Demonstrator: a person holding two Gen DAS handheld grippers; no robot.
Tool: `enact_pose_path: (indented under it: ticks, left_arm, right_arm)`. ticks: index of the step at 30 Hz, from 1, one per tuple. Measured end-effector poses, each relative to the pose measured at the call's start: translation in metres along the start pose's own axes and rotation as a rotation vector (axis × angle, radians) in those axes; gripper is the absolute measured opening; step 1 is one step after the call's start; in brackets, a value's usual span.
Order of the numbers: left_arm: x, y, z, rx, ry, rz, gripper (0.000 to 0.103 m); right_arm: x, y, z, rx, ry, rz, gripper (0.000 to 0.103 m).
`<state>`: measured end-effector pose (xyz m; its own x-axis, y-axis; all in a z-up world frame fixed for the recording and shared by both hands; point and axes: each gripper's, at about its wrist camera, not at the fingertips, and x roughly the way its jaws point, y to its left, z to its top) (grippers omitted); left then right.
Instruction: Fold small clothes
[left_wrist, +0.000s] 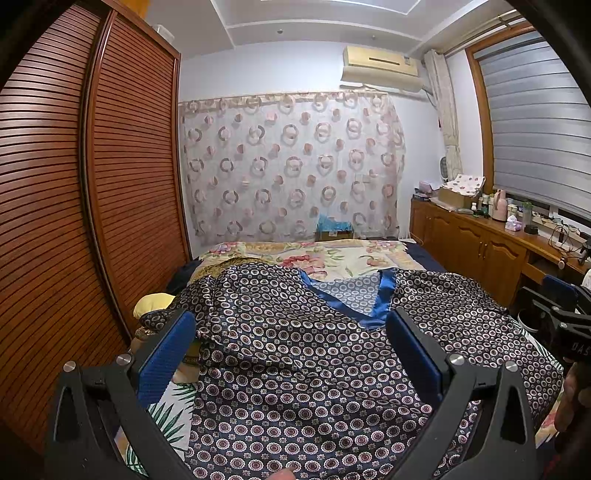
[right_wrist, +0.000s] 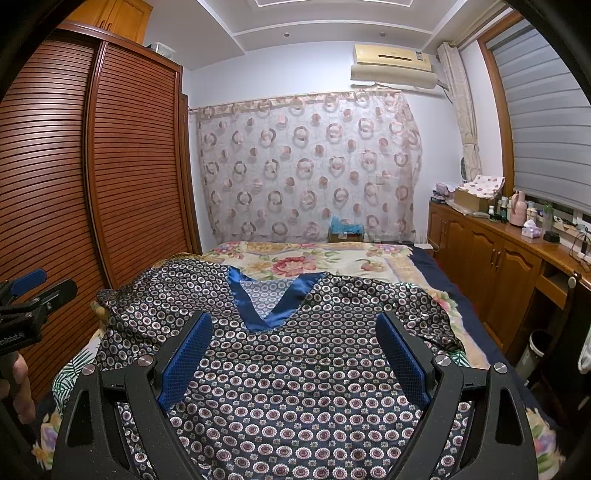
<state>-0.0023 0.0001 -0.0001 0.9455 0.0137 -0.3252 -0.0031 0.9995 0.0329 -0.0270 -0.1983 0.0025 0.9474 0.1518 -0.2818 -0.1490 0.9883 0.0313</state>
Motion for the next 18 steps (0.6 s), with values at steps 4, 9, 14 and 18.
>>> enact_pose_path:
  ticks: [4, 9, 14, 18]
  left_arm:
    - [0.0, 0.0, 0.0, 0.0, 0.0, 0.0, 0.103]
    - [-0.001, -0.001, 0.001, -0.001, 0.0, 0.0, 0.103]
    - [-0.009, 0.0, 0.012, -0.005, 0.008, -0.002, 0.103]
    - [-0.008, 0.003, 0.013, -0.011, 0.018, -0.009, 0.103]
  right_arm:
    - [0.0, 0.0, 0.0, -0.001, -0.001, 0.002, 0.091]
    - [0.0, -0.001, -0.001, -0.001, -0.001, 0.005, 0.091]
    - [0.004, -0.002, -0.001, 0.004, 0.004, 0.012, 0.091]
    - [0.008, -0.002, -0.002, 0.006, 0.009, 0.021, 0.091]
